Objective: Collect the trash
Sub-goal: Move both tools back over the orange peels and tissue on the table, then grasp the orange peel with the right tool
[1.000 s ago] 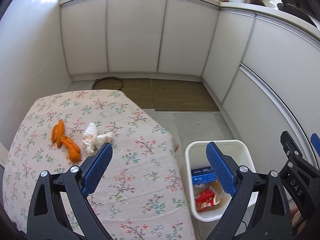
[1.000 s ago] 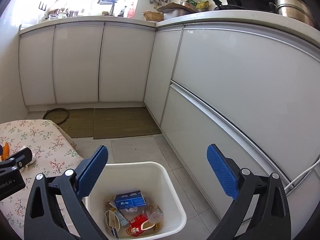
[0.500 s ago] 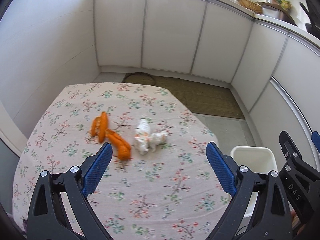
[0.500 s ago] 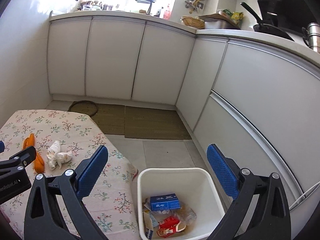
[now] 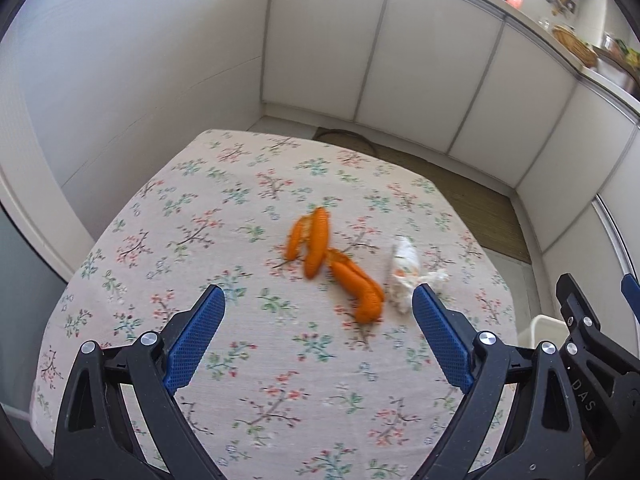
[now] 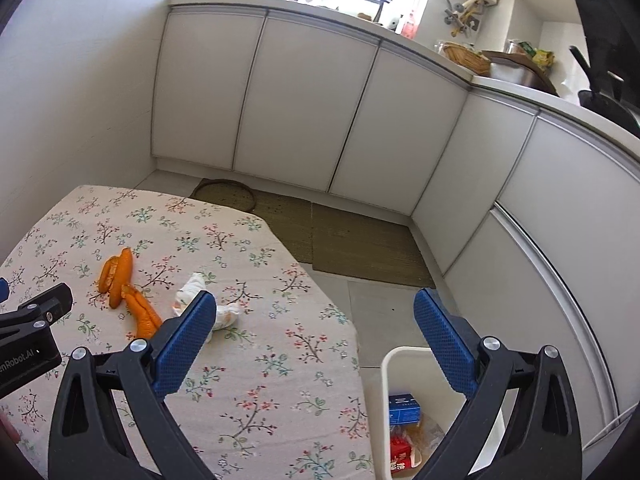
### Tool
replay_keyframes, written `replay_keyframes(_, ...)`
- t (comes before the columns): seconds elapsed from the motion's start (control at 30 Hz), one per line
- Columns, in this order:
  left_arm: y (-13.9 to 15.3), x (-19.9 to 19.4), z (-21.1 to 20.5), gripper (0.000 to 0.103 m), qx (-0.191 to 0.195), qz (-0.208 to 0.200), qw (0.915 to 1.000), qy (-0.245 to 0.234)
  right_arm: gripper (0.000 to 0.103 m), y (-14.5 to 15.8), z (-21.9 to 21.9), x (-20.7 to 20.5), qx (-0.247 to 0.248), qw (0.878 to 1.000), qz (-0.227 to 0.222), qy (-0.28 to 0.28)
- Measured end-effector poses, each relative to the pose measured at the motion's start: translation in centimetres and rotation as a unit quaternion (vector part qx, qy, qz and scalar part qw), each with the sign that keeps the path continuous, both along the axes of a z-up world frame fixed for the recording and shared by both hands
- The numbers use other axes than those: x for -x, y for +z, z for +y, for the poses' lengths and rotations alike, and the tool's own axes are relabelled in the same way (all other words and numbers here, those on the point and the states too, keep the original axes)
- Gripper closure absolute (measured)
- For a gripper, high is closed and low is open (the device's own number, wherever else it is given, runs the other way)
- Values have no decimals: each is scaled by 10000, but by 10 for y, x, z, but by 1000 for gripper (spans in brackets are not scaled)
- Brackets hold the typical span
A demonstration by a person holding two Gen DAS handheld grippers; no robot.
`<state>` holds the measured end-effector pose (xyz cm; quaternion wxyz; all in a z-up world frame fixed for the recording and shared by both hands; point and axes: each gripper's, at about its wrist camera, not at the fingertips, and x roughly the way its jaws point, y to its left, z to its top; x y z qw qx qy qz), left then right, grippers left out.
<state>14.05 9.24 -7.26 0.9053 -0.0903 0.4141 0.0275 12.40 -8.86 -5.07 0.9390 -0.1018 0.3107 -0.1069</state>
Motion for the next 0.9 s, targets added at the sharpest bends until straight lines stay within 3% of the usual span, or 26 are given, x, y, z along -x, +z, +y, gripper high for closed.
replay_keyframes(0.27,-19,-4,70,12,109,331,9971,673,7,-16,61,-27,111,9981,376,470)
replay_keyframes(0.47,-16,-4,122,12,583,408,9906,1168,7,-37,92,-64,-238,9930,951,662)
replay_keyframes(0.6,-10,-2,140,12,711,364,9883,1301,7,-61,111,-98,-389,9863,1417,749)
replay_keyframes(0.77,3,-2,155,12,1087,205,9847,1346,7,-91,143,-143,-791,9697,2120,925)
replay_keyframes(0.9,12,-1,163,11,1268,90,9830,1326,7,-103,167,-162,-721,9655,2292,1000)
